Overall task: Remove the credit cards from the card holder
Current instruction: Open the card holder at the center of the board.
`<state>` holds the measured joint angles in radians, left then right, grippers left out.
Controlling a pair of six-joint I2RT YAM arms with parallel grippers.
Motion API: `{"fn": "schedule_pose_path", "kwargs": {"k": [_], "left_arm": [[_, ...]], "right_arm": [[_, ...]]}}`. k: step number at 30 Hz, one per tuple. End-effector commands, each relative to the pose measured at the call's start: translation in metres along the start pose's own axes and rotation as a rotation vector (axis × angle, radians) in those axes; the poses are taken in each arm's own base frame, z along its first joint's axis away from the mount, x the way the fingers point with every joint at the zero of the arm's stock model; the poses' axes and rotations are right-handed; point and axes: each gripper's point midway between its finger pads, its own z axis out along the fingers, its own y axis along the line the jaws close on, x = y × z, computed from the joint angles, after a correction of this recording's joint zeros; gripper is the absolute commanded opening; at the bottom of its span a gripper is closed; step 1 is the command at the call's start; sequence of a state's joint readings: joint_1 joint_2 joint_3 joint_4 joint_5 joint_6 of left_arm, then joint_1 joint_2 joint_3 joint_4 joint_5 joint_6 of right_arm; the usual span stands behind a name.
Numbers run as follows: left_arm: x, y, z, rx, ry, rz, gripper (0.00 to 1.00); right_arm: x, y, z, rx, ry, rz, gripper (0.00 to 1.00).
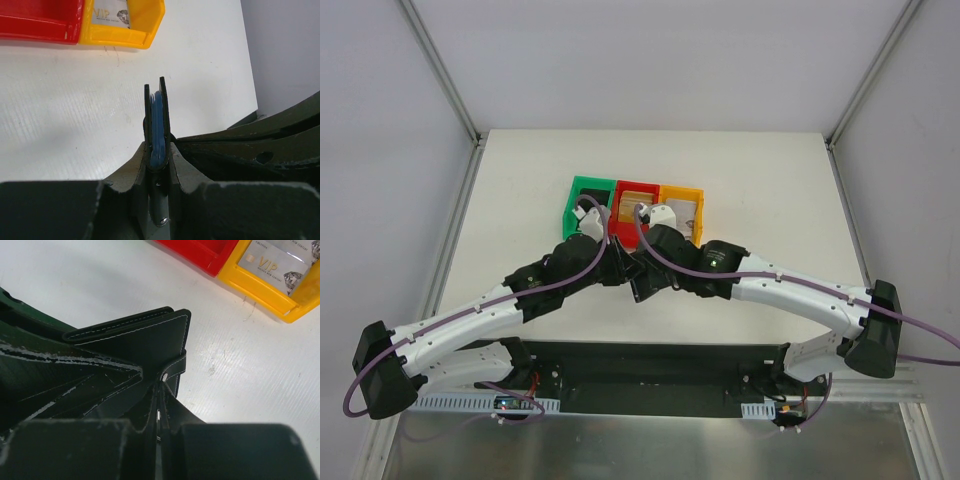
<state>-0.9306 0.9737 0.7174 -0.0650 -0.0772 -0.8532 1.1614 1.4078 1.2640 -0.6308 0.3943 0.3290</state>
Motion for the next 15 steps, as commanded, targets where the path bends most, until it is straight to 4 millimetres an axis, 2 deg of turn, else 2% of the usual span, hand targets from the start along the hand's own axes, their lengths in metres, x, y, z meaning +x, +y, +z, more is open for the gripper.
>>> {"fn": "schedule_pose_path", "kwargs": {"k": [1, 15], "left_arm": [[-0.0215, -0.0413, -0.017, 0.139, -0.063, -0.021, 0.0], [-0.0245, -0.0351, -0.0213, 0.128, -0.094, -0.012, 0.0]], "right_arm": [[-0.0035, -0.0185, -0.0012, 0.076, -0.01, -0.017, 0.0], [0.0011, -0.0246, -0.0095, 0.065, -0.016, -0.027, 0.0]]}}
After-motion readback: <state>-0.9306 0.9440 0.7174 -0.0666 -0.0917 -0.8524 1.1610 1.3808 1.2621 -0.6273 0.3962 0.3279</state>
